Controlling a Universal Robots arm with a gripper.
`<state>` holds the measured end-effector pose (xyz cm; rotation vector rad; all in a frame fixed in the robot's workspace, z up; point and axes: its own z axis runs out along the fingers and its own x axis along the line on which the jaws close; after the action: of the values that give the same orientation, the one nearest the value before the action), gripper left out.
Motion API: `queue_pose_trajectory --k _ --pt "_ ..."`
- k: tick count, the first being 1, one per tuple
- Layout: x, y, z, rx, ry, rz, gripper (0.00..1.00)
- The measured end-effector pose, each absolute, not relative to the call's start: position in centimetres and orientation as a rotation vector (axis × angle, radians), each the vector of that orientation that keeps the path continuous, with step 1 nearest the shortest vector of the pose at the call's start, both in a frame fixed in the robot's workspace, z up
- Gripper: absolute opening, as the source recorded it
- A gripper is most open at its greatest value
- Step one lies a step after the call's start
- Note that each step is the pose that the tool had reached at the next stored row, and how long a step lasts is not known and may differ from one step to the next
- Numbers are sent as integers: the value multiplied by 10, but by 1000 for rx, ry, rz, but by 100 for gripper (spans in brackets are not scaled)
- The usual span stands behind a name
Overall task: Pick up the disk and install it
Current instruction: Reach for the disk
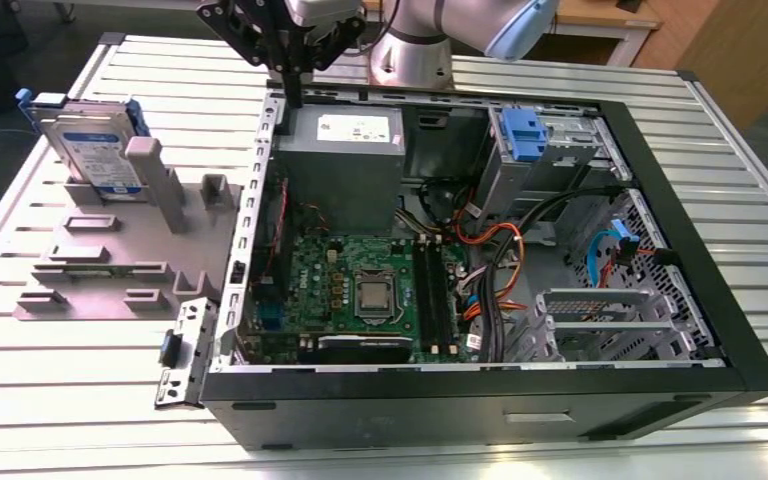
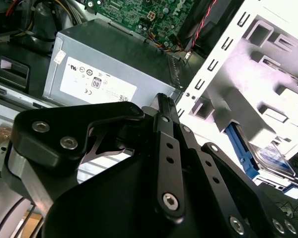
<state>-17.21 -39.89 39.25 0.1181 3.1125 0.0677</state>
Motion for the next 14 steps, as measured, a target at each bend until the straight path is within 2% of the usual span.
queue_pose_trajectory --k 14 --pt "-175 -399 392 118 3113 68 11"
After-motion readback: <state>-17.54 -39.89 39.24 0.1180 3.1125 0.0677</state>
